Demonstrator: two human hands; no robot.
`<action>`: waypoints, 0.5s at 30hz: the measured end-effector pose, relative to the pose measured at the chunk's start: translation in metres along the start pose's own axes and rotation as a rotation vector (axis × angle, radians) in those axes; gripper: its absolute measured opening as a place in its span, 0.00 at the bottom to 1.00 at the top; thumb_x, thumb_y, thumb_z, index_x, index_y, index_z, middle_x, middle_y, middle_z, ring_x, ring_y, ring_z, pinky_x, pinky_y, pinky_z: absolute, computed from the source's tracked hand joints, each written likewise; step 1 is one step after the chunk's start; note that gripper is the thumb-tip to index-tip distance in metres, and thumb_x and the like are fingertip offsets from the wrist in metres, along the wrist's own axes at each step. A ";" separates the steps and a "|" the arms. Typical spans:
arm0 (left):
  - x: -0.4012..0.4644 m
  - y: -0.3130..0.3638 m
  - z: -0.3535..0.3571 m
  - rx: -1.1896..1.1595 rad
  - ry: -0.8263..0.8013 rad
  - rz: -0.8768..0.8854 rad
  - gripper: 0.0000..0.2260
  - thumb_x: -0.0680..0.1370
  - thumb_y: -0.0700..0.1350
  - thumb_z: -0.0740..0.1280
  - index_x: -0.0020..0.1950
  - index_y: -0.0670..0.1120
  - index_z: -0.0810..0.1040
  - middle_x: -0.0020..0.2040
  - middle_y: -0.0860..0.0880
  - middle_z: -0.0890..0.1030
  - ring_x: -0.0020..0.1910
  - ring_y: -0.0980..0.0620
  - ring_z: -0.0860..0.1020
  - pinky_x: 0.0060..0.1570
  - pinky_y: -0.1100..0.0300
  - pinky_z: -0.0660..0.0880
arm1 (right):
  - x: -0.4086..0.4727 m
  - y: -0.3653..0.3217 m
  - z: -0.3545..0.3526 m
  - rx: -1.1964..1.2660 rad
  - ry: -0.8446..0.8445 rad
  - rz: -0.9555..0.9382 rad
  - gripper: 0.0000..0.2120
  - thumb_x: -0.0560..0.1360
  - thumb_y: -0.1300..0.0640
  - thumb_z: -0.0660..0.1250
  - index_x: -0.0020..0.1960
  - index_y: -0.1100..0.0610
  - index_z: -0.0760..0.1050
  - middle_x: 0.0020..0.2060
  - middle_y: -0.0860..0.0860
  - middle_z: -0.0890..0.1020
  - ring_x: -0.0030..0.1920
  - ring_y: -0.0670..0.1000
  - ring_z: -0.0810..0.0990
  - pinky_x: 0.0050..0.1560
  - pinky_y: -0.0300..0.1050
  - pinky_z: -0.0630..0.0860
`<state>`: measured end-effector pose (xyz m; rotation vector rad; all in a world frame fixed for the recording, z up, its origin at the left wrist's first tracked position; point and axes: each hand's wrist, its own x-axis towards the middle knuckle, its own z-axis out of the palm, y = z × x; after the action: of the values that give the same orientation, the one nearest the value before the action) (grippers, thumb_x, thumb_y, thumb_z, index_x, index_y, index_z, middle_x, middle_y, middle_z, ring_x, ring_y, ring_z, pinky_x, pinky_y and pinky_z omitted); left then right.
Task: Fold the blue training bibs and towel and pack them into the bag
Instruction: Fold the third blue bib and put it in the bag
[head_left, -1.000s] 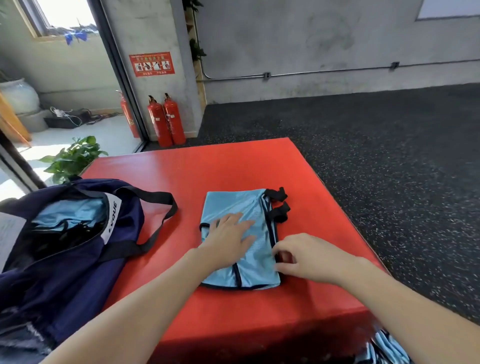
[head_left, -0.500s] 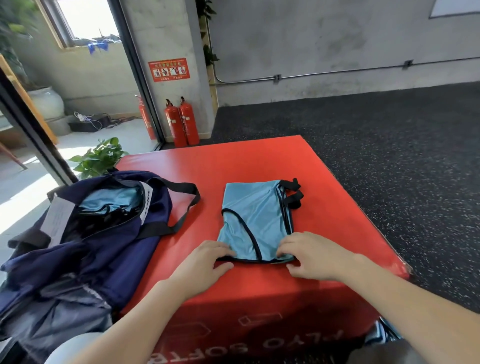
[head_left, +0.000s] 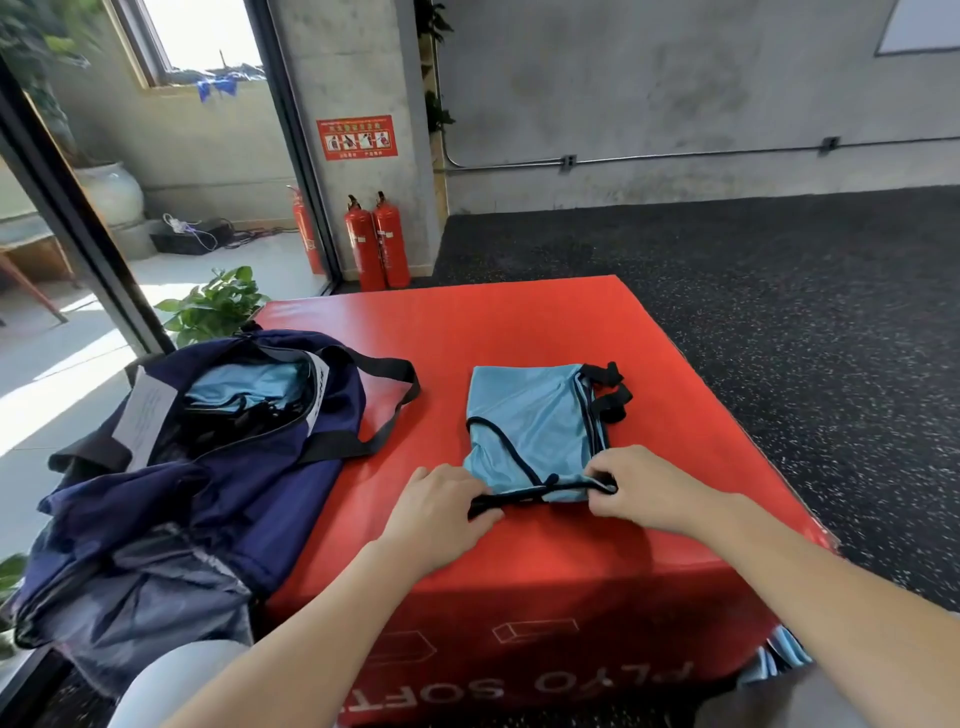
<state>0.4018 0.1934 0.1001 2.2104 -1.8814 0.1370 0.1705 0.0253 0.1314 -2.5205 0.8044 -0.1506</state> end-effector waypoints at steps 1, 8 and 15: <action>0.000 0.001 0.001 -0.014 0.041 0.011 0.14 0.78 0.60 0.63 0.51 0.53 0.82 0.46 0.55 0.81 0.52 0.51 0.77 0.49 0.57 0.65 | -0.002 -0.001 -0.003 0.057 0.000 0.024 0.05 0.69 0.51 0.69 0.39 0.52 0.78 0.34 0.52 0.80 0.30 0.46 0.73 0.33 0.44 0.69; -0.003 0.014 -0.021 -0.562 0.193 -0.116 0.01 0.75 0.45 0.70 0.44 0.51 0.80 0.36 0.54 0.80 0.39 0.53 0.77 0.42 0.60 0.73 | -0.009 -0.006 -0.028 0.172 0.036 0.045 0.04 0.67 0.54 0.70 0.36 0.53 0.76 0.27 0.44 0.74 0.30 0.43 0.67 0.34 0.44 0.64; 0.002 0.024 -0.031 -0.791 0.251 -0.195 0.05 0.77 0.46 0.71 0.42 0.51 0.79 0.32 0.50 0.78 0.30 0.59 0.71 0.34 0.62 0.70 | -0.009 -0.004 -0.045 0.353 0.115 0.038 0.05 0.64 0.52 0.65 0.36 0.53 0.76 0.27 0.44 0.68 0.31 0.46 0.63 0.35 0.45 0.59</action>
<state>0.3816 0.1952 0.1338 1.7033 -1.2629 -0.3004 0.1545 0.0144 0.1735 -2.1784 0.7927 -0.3925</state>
